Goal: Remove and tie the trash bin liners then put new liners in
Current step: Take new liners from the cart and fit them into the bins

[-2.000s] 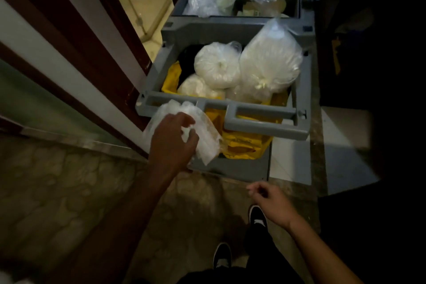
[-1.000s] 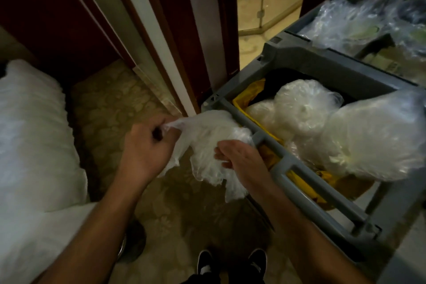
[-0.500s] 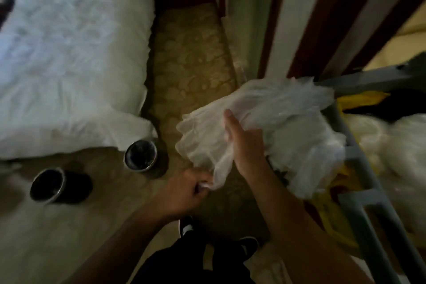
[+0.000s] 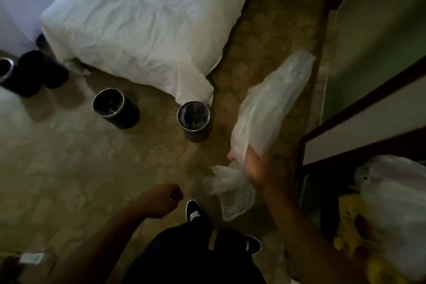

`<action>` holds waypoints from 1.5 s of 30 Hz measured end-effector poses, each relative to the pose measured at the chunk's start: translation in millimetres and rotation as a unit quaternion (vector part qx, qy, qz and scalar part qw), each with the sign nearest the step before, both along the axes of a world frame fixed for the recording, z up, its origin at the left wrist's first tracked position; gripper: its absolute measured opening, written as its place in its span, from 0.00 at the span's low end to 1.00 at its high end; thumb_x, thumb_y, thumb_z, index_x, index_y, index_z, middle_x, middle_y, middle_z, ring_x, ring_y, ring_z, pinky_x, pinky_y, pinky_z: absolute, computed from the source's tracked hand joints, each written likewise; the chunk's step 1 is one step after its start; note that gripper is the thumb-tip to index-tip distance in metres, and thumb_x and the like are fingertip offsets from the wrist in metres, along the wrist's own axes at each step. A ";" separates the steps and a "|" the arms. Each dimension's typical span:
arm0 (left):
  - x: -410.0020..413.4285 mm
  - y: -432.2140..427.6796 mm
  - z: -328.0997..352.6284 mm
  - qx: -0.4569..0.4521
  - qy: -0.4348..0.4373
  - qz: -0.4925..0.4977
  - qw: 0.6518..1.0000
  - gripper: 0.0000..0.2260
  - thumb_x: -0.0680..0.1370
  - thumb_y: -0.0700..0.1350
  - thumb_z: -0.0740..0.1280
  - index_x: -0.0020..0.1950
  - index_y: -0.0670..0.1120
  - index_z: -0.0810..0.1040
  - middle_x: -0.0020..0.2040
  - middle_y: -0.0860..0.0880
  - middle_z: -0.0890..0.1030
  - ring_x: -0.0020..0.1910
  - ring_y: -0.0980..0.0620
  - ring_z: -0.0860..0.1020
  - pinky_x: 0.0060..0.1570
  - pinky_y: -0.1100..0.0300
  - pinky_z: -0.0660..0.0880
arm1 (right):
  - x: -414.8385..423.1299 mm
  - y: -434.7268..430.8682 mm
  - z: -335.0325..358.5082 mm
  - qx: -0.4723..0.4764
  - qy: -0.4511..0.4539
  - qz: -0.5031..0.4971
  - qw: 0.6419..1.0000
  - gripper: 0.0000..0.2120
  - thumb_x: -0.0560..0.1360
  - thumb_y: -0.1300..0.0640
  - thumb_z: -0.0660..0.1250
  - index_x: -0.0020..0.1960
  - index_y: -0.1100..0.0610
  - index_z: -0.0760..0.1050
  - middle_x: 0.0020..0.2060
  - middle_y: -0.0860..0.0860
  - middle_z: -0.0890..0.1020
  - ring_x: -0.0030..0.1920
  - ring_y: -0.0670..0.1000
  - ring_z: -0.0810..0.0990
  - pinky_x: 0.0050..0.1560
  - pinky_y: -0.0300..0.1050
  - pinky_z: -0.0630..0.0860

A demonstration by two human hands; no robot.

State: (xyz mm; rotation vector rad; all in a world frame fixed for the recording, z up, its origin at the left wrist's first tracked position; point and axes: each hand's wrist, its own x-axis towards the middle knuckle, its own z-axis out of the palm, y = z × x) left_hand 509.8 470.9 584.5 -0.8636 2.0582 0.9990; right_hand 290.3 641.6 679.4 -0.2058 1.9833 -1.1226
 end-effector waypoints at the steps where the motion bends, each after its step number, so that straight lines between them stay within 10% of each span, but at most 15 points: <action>1: 13.6 -11.9 -5.8 -0.005 -0.011 -0.002 1.000 0.13 0.80 0.40 0.61 0.62 0.48 0.78 0.59 0.49 0.81 0.39 0.56 0.81 0.36 0.65 0.78 | 6.1 -15.3 -4.4 0.020 -0.029 0.018 0.999 0.12 0.84 0.57 0.60 0.44 0.57 0.77 0.41 0.53 0.81 0.44 0.48 0.82 0.39 0.34 0.73; 6: 70.2 -74.5 -41.4 0.003 -0.060 0.040 0.997 0.11 0.80 0.41 0.61 0.59 0.52 0.78 0.58 0.50 0.80 0.52 0.53 0.80 0.47 0.60 0.76 | 20.4 -80.0 -46.6 0.080 0.007 0.220 0.972 0.41 0.63 0.25 0.71 0.68 0.49 0.74 0.59 0.48 0.81 0.58 0.50 0.80 0.61 0.51 0.77; 10: 94.7 -124.2 -58.8 0.020 -0.051 0.084 0.995 0.11 0.80 0.42 0.63 0.59 0.52 0.79 0.53 0.51 0.79 0.46 0.55 0.79 0.41 0.63 0.75 | 22.6 -115.1 -94.9 0.218 0.173 0.372 0.886 0.34 0.72 0.41 0.73 0.73 0.56 0.71 0.65 0.56 0.78 0.63 0.57 0.78 0.64 0.52 0.75; 15: 121.7 -171.1 -67.4 0.033 -0.031 0.191 0.981 0.07 0.79 0.42 0.67 0.54 0.52 0.79 0.52 0.48 0.83 0.46 0.52 0.82 0.44 0.57 0.79 | 32.3 -140.6 -137.2 0.263 0.153 0.435 0.847 0.27 0.77 0.50 0.69 0.73 0.58 0.72 0.67 0.59 0.78 0.65 0.61 0.77 0.64 0.49 0.74; 20: 129.7 -232.4 -58.2 0.043 0.037 0.324 0.944 0.06 0.81 0.42 0.66 0.54 0.49 0.80 0.49 0.49 0.85 0.45 0.51 0.84 0.42 0.56 0.79 | 17.4 -161.9 -221.2 0.306 0.123 0.450 0.830 0.43 0.67 0.37 0.65 0.76 0.58 0.66 0.68 0.58 0.76 0.65 0.58 0.77 0.67 0.51 0.73; 26: 151.5 -321.4 -52.9 0.004 0.063 0.427 0.902 0.06 0.82 0.44 0.64 0.54 0.50 0.80 0.48 0.51 0.85 0.44 0.52 0.84 0.46 0.50 0.81 | 18.5 -299.9 -182.9 0.330 0.122 0.491 0.797 0.33 0.76 0.46 0.72 0.73 0.60 0.64 0.63 0.59 0.79 0.62 0.59 0.79 0.59 0.49 0.74; 32: 194.5 -360.2 -63.1 -0.048 0.038 0.554 0.830 0.06 0.82 0.42 0.65 0.54 0.49 0.80 0.49 0.47 0.83 0.44 0.51 0.83 0.37 0.60 0.76 | 23.7 -471.4 -177.5 0.260 0.126 0.627 0.723 0.25 0.83 0.48 0.62 0.74 0.60 0.64 0.69 0.59 0.74 0.67 0.58 0.75 0.63 0.45 0.69; 36: 230.5 -366.0 -73.9 -0.054 0.005 0.635 0.770 0.05 0.80 0.43 0.66 0.50 0.53 0.80 0.47 0.46 0.83 0.44 0.49 0.82 0.41 0.53 0.78 | 50.4 -596.3 -169.0 0.167 0.112 0.705 0.680 0.49 0.71 0.20 0.53 0.73 0.59 0.66 0.69 0.57 0.74 0.68 0.56 0.74 0.70 0.47 0.67; 40: 263.3 -371.5 -85.9 -0.046 -0.026 0.686 0.726 0.05 0.78 0.43 0.67 0.49 0.52 0.81 0.43 0.46 0.83 0.42 0.47 0.82 0.43 0.52 0.78 | 104.7 -707.1 -143.8 0.089 0.138 0.725 0.669 0.21 0.80 0.53 0.68 0.71 0.59 0.70 0.61 0.55 0.78 0.64 0.58 0.78 0.61 0.46 0.73; 45: 314.9 -404.9 -117.7 -0.029 -0.032 0.712 0.701 0.04 0.76 0.42 0.71 0.47 0.51 0.82 0.43 0.46 0.84 0.40 0.48 0.83 0.46 0.46 0.81 | 186.3 -808.0 -127.7 0.008 0.081 0.719 0.691 0.32 0.76 0.50 0.69 0.77 0.53 0.62 0.66 0.47 0.74 0.67 0.51 0.74 0.68 0.47 0.71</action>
